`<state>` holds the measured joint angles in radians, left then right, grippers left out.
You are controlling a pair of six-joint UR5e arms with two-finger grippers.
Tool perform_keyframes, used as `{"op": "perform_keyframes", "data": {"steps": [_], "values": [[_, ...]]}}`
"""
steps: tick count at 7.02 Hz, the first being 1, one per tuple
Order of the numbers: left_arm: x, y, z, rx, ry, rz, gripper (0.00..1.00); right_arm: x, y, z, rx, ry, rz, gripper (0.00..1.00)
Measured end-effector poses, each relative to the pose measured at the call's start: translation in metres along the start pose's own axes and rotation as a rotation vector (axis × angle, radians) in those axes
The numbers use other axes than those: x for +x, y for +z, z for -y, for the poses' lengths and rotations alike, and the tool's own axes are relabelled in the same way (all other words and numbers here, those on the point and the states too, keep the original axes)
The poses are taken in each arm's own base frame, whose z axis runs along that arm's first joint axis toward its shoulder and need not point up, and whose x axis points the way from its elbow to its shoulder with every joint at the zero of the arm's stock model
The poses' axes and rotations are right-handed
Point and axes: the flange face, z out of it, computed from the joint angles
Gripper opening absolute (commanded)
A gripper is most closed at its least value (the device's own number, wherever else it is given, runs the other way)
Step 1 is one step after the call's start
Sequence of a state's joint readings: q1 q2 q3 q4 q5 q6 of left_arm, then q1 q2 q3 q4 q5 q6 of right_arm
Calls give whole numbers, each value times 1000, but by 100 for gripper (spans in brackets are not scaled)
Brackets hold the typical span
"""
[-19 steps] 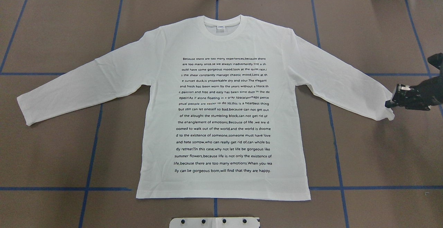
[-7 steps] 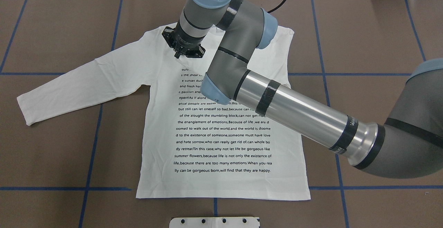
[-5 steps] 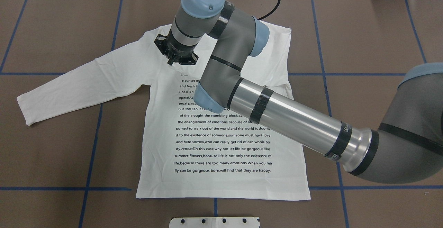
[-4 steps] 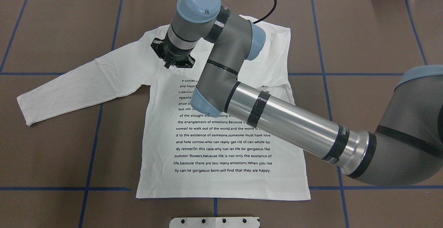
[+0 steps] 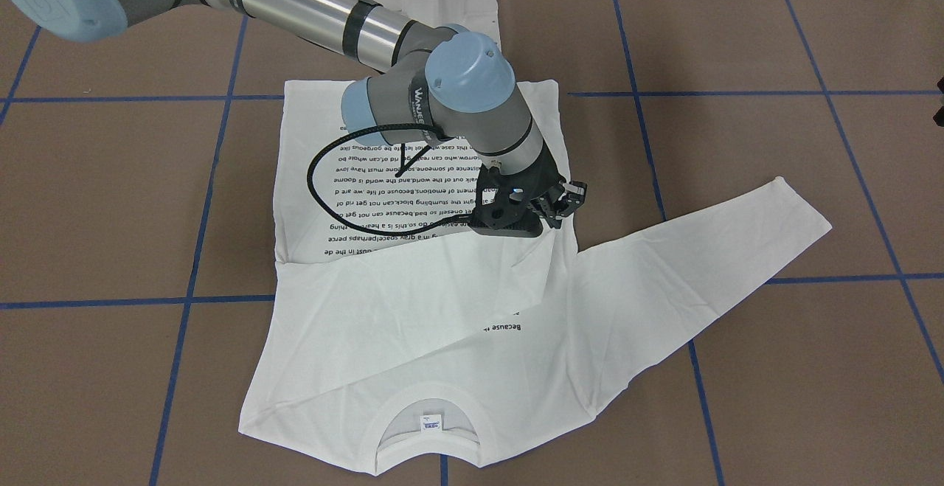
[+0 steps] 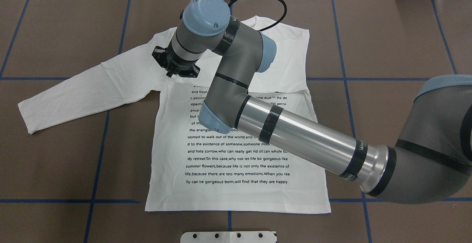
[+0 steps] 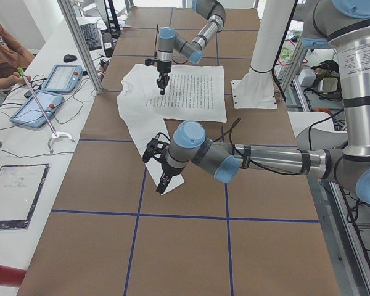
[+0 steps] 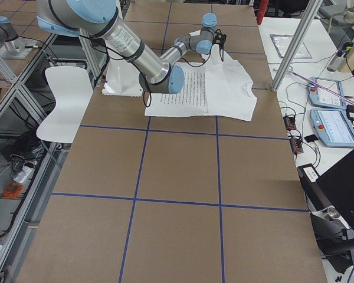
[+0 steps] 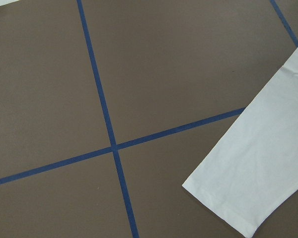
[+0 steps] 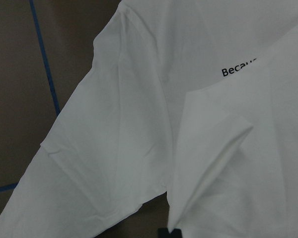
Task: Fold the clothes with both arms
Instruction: 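Open the right gripper and raise it off the folded sleeve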
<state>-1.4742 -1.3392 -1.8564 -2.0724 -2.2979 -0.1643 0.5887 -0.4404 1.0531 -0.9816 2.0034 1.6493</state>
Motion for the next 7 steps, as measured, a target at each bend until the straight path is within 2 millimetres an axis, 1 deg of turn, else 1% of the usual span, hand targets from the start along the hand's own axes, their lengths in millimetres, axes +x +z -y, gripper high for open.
{"op": "perform_keyframes", "data": {"steps": [1,2,3,4,5,7], "values": [[0,0,0,0,0,0,100,0,2,-2,2,-4,5,6],[0,0,0,1,1,0,100,0,3,-2,6,-6,7,28],[1,0,0,1,2,-1,100,0,3,-2,8,-7,9,56],[1,0,0,0,3,-1,100,-1,3,-2,13,-9,12,71],[2,0,1,0,3,-1,100,-5,4,-3,23,-9,13,79],[2,0,1,-1,2,-2,100,-16,7,-5,36,-7,14,86]]}}
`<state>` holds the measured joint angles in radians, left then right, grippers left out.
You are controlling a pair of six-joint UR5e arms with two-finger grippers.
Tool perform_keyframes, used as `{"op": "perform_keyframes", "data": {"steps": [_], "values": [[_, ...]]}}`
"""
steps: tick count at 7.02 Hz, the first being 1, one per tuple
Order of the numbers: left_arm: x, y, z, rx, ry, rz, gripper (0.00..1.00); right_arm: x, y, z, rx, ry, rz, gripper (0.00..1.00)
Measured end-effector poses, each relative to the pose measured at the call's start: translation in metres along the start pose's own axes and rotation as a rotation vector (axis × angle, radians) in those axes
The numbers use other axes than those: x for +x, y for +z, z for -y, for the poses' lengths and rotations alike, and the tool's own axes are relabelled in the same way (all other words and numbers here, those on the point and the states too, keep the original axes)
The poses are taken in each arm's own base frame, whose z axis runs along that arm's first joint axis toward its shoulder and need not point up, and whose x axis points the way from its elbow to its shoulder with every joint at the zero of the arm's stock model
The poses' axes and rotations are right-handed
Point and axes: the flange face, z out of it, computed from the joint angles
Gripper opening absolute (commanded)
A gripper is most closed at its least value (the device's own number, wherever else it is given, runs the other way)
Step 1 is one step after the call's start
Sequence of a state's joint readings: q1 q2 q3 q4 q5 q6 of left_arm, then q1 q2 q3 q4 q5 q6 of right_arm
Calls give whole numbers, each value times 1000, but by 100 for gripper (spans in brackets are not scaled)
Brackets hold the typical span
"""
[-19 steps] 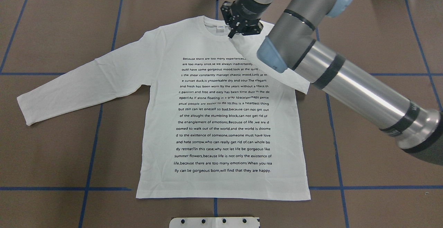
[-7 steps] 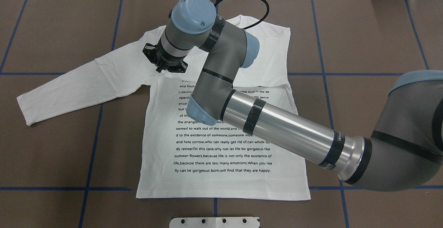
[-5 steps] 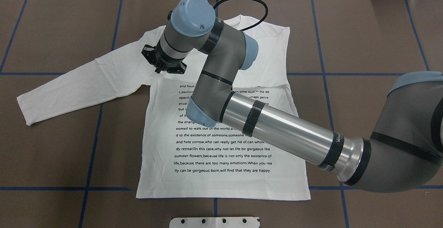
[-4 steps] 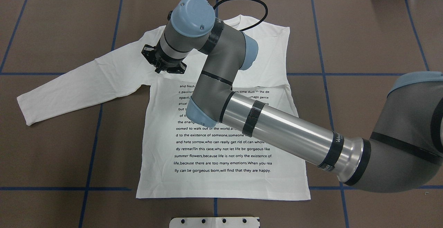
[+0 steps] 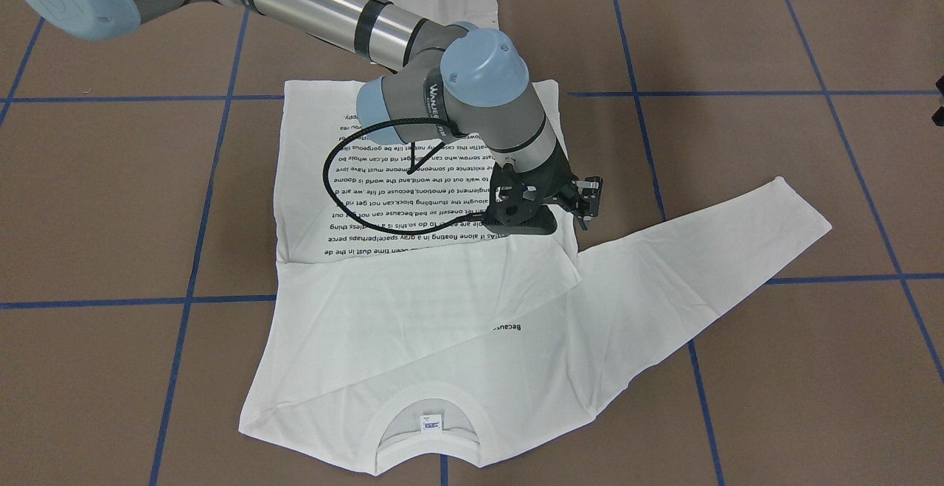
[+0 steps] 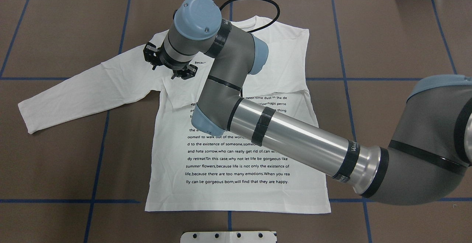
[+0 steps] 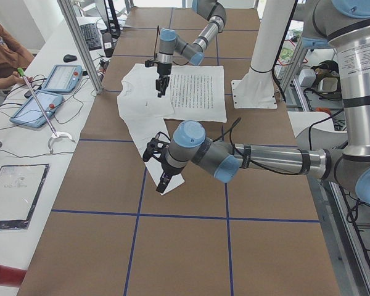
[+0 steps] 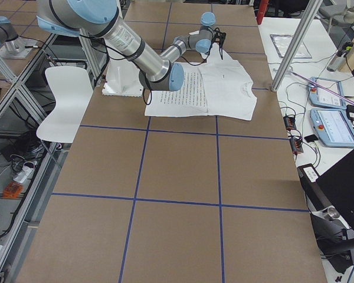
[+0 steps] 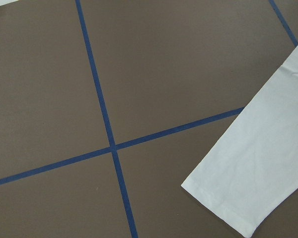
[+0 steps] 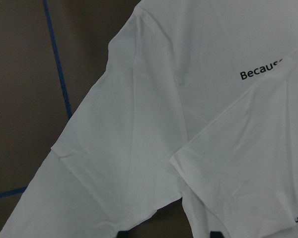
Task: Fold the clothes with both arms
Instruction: 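Open the right gripper and raise it off the folded sleeve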
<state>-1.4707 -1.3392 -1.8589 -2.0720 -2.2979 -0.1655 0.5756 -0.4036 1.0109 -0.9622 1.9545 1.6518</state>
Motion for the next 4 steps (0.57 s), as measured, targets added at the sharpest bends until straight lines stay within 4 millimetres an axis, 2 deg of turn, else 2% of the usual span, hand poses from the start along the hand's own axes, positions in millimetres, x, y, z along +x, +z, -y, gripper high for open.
{"op": "perform_keyframes", "data": {"steps": [2,3,4], "values": [[-2,7,0,-12,-23,0,100,0,-11,7,2,22,7,98],[-3,19,4,-26,-48,-4,100,16,-27,26,-6,51,-9,98],[-4,38,9,-43,-66,-12,100,45,-50,52,-18,90,-45,96]]}}
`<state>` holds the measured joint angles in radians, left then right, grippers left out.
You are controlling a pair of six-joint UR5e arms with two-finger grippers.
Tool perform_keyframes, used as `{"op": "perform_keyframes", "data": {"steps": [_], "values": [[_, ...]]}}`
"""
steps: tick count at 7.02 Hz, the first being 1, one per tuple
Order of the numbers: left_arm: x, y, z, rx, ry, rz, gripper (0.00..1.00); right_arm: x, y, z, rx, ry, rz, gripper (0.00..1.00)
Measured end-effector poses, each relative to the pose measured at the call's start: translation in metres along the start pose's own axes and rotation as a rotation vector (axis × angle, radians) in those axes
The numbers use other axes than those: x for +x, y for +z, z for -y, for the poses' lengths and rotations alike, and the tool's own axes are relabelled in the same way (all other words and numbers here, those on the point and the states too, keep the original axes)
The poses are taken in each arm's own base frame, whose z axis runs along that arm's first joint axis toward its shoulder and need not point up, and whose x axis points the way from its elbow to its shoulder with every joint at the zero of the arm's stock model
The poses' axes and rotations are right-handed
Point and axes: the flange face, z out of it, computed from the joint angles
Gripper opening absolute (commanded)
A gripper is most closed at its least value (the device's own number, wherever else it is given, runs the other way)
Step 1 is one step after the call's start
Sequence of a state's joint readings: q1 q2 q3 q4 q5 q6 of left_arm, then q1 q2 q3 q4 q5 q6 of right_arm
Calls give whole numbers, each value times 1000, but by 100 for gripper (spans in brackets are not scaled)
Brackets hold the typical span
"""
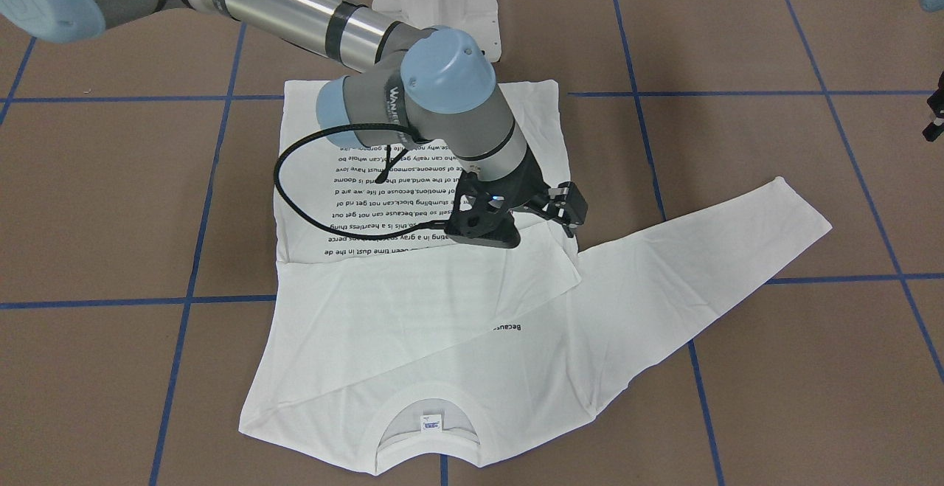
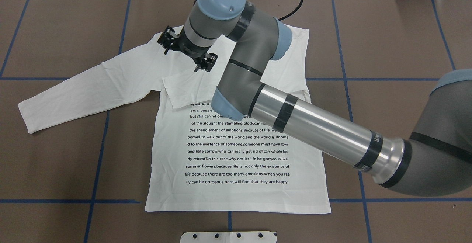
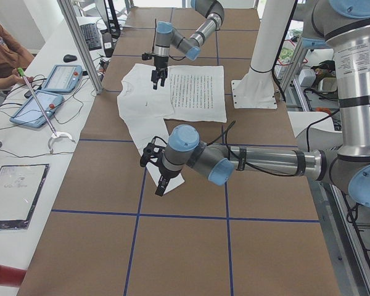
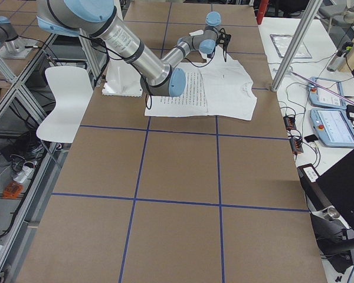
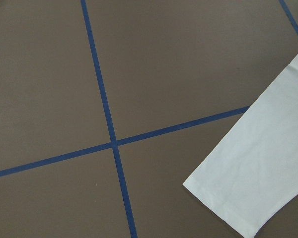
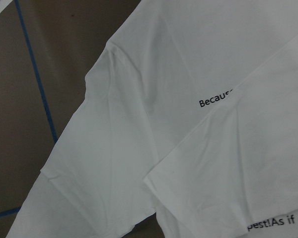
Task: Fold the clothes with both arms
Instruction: 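Open the right gripper and raise it off the folded sleeve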
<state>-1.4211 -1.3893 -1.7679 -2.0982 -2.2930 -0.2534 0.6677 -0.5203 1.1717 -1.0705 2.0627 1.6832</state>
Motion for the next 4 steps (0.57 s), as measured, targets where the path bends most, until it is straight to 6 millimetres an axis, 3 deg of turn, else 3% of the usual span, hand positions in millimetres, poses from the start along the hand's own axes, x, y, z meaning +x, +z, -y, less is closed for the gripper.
{"op": "perform_keyframes", "data": {"steps": [2,4], "values": [[13,44,6,-46,-120,-32,89,82,-54,45,12,76,-65,98],[45,94,12,-96,-255,-68,77,182,-110,76,61,112,-90,98]]}}
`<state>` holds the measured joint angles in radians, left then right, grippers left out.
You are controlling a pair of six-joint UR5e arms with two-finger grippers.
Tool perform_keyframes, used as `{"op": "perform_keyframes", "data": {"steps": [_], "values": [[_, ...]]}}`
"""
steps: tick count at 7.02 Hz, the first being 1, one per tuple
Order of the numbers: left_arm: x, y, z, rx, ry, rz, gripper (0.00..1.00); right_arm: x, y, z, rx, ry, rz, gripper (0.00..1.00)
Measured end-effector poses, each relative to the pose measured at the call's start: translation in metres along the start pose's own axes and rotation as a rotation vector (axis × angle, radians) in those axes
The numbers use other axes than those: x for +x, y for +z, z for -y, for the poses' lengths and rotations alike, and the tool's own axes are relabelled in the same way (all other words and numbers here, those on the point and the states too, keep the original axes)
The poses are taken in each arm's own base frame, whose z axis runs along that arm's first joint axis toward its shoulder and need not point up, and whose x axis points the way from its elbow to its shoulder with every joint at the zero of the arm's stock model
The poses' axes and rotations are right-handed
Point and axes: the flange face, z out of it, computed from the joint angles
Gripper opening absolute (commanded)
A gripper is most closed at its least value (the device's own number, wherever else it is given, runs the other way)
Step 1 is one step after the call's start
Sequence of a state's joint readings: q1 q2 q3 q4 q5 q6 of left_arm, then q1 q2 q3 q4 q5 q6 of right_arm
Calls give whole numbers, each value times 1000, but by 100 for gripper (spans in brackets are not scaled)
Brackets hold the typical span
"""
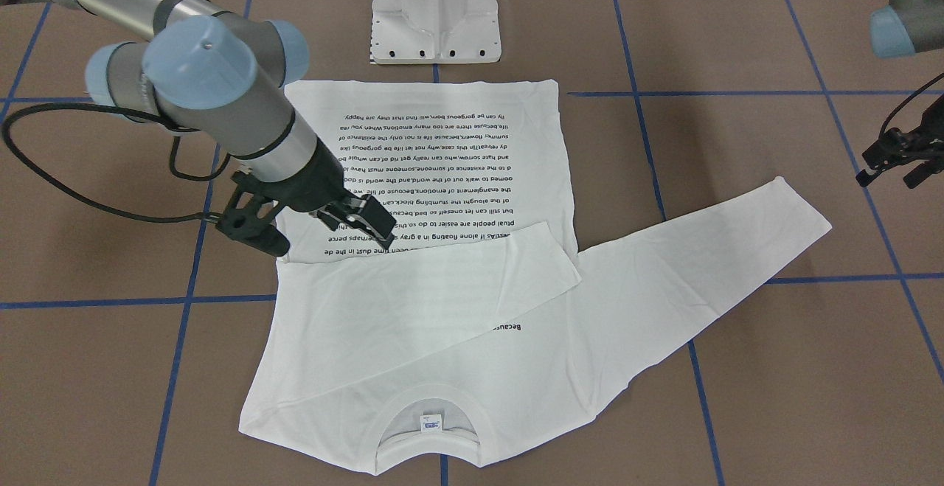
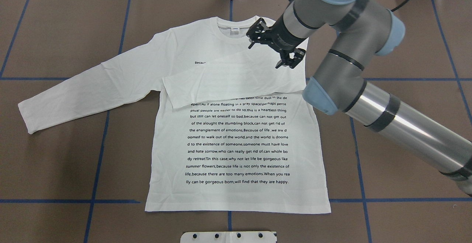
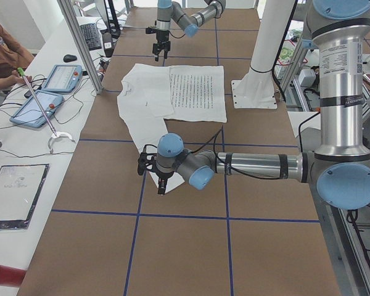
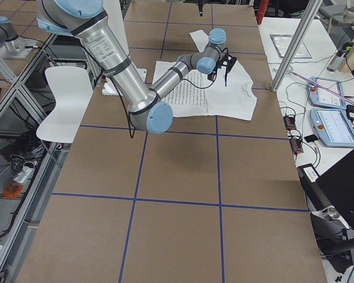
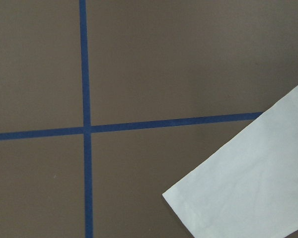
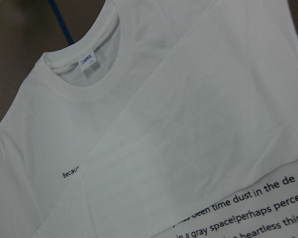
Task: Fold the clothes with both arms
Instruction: 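Move the left gripper to the other cuff while the right gripper hovers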
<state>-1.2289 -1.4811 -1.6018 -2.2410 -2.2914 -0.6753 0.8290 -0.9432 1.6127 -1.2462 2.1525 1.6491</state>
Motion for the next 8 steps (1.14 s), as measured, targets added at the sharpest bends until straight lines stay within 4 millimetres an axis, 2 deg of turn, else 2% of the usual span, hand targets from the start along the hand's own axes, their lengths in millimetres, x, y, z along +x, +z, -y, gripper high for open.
{"op": "perform_keyframes", "data": {"steps": [1,2,3,5,8], "values": [[11,23,6,-17,-14,-13,75,35,-14,14,22,2,-11,98],[22,45,18,-34,-13,-16,67,53,-20,23,36,8,-20,98],[28,65,26,-55,-9,-11,67,63,-24,30,46,16,-26,98],[27,82,31,-73,-7,-3,67,79,-29,36,57,28,-35,98],[4,91,14,-95,-22,15,67,83,-28,37,60,30,-40,98]]}}
